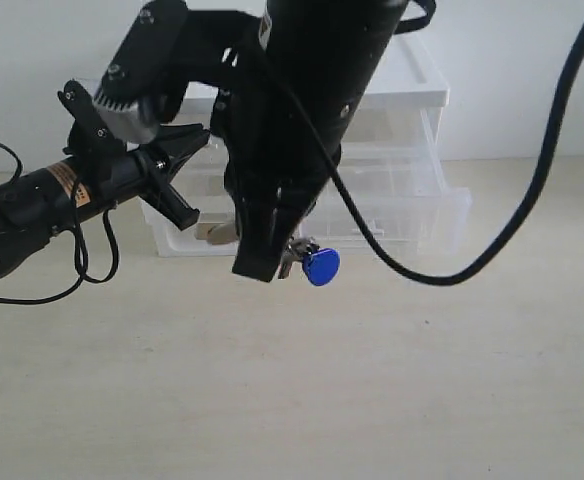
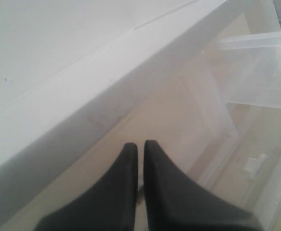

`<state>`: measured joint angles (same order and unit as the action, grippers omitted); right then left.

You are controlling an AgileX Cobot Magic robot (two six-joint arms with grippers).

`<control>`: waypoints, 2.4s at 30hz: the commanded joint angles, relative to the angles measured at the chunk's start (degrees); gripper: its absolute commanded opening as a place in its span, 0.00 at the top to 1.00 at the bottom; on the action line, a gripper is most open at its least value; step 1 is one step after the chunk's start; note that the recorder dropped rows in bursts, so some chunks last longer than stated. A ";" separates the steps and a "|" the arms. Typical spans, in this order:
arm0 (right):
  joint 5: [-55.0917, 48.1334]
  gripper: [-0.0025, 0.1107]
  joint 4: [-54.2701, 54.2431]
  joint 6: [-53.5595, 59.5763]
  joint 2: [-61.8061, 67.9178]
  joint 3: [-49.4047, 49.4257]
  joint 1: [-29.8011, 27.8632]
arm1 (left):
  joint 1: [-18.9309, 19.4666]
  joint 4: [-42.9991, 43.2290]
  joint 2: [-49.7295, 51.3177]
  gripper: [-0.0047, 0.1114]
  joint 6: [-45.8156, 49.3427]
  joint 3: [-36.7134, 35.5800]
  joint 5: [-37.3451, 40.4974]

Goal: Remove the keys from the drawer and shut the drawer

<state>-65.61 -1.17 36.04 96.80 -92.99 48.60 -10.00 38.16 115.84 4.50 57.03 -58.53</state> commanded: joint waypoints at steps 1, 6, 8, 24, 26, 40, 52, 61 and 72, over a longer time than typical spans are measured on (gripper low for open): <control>4.97 0.98 -2.91 -0.36 -0.77 5.99 0.07 | 1.65 -4.72 0.88 0.92 -1.64 0.32 6.10; 12.02 0.98 -2.22 -0.93 2.64 12.56 -0.04 | 1.65 -4.23 0.88 0.92 -2.17 0.32 5.88; 13.12 0.98 -0.16 -2.28 3.93 12.56 -0.04 | 1.65 -4.23 0.88 0.92 -2.17 0.32 5.88; 13.53 0.81 18.92 -22.42 3.86 12.35 -0.04 | 1.65 -4.23 0.88 0.92 -2.17 0.32 5.88; 12.30 0.98 19.64 -24.41 3.28 12.35 -0.04 | 1.65 -4.23 0.88 0.92 -2.17 0.32 5.88; 25.30 0.98 58.50 -64.28 1.70 26.22 -0.04 | 1.65 -4.09 0.88 0.92 -2.17 0.32 5.88; 48.75 0.98 76.03 -81.69 1.70 26.90 -14.45 | 1.65 -4.09 0.88 0.92 -2.17 0.32 5.88; 60.48 0.98 76.03 -82.66 9.85 19.57 -20.63 | 1.65 -3.98 0.88 0.92 -2.17 0.32 5.98; 61.13 0.98 73.03 -82.66 11.69 15.94 -20.63 | 1.65 -3.86 0.88 0.92 -1.95 0.32 5.98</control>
<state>-3.70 73.47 -46.55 109.68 -75.47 29.17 -9.40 39.03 115.84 2.67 57.03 -58.86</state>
